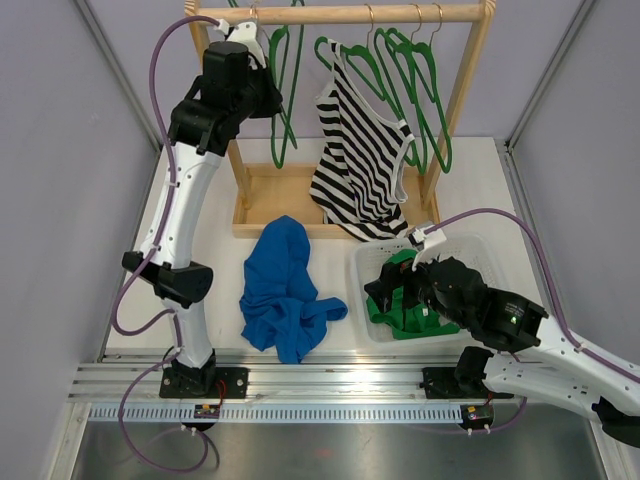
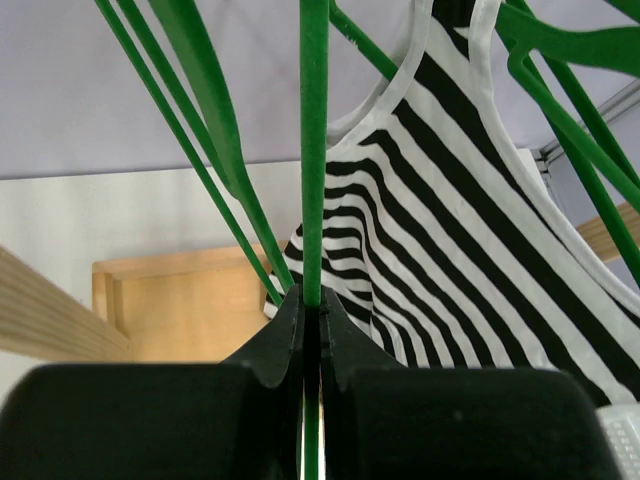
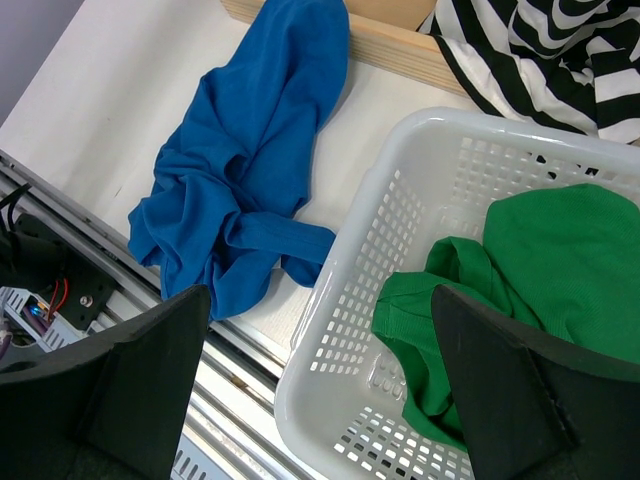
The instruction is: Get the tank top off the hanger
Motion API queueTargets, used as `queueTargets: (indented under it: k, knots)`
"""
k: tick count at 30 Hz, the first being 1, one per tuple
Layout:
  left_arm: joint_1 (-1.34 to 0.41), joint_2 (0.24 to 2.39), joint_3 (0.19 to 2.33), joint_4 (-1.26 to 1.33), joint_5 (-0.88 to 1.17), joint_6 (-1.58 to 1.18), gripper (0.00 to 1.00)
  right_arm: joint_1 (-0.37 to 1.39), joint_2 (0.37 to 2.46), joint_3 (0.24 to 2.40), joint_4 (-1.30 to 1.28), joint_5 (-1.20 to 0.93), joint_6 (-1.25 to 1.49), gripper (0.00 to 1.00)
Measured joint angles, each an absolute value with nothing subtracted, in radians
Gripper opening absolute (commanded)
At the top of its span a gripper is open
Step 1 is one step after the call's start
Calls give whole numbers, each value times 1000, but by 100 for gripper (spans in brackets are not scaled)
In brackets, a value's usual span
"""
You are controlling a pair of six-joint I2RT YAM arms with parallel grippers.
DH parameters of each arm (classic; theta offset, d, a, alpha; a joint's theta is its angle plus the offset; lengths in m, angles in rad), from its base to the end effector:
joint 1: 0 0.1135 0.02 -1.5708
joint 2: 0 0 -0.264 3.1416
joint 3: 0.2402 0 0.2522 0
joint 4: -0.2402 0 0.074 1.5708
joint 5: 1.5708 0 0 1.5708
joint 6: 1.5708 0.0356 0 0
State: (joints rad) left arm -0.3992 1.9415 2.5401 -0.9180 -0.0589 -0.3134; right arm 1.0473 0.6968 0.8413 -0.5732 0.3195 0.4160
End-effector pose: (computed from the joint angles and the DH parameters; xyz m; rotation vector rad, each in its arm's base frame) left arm 0.3585 -0.1490 0.5128 0.0414 1.9121 -0.4291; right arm 0.0843 0.1238 0.3328 -0.4284 1.9858 0.6251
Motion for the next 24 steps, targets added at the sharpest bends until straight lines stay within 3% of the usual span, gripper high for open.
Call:
queueTargets:
  k: [6,14,18,20,22,24]
  knots:
    - [-393,1896,2535,-1006,-57,-310,16,1047,696,840,-572,308,416,100]
    - [-389,1903,2511,-1123,-44,-296,16,1047,685,839,-573,302,424,99]
    - [-388,1909,2508,-1147,-35,-293,33,1047,681,839,-573,302,424,100]
    - [-388,1902,2497,-1148,-32,-294,36,1047,679,839,-573,302,425,100]
    - [-388,1884,2463,-1142,-32,-292,50,1047,678,839,-573,302,425,100]
    - [-388,1860,2425,-1139,-31,-295,54,1047,679,839,-572,302,425,99]
